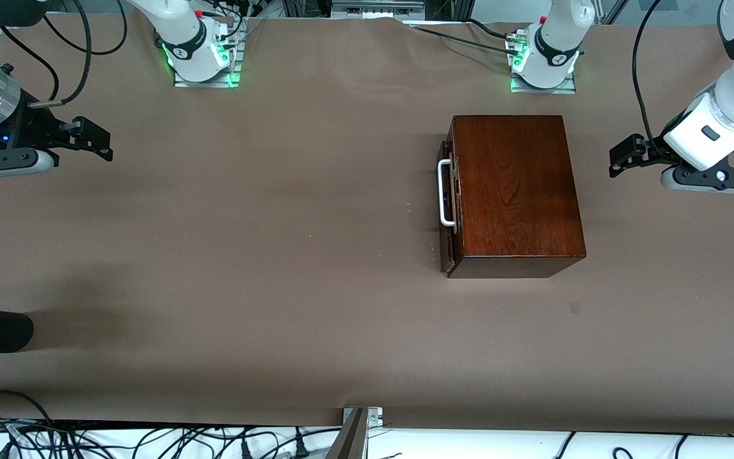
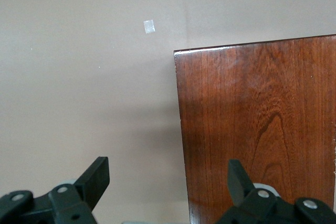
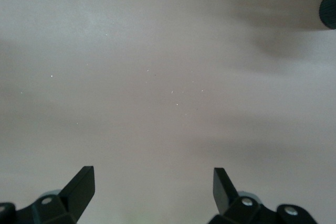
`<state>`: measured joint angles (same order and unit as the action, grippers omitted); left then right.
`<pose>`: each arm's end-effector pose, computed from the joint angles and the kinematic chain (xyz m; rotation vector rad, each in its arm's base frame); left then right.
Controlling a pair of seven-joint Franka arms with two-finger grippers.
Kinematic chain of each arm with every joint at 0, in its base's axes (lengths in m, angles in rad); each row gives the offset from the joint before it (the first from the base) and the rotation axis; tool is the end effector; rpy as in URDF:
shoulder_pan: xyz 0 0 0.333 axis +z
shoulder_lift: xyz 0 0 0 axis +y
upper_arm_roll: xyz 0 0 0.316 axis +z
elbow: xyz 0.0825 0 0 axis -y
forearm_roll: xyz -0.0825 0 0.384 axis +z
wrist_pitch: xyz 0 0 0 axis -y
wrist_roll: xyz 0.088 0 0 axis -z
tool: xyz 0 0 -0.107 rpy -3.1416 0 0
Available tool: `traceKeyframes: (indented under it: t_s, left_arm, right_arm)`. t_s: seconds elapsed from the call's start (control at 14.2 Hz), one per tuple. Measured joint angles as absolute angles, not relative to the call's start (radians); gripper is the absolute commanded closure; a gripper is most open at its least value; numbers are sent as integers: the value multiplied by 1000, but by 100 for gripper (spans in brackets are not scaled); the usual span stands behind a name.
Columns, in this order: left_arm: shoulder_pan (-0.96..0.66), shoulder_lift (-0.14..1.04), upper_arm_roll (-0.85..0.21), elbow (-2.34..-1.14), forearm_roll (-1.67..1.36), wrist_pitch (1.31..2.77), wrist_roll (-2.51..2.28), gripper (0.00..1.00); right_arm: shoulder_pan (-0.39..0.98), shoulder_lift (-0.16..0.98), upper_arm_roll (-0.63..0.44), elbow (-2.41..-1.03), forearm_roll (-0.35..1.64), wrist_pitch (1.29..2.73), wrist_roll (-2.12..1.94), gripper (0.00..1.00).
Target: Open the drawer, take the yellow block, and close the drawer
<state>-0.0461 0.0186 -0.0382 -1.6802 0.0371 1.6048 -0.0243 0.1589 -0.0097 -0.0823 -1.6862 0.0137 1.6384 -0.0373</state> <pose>0.5557 -0.0429 0.5655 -3.0955 0.0976 0.1424 0.5521 0.0436 0.5810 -3.1224 -0.1762 0.0601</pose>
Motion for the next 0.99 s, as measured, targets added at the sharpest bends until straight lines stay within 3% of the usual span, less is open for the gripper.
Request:
traceKeyframes:
  t_s: [0.63, 0.99]
  left_arm:
    - [-47, 20, -42, -1682, 33, 1578, -24, 0]
    - [-56, 20, -139, -1682, -6, 1557, -25, 0]
  right_arm:
    - [160, -9, -80, -1686, 14, 1639, -38, 0]
    - [161, -9, -78, -1686, 14, 1639, -39, 0]
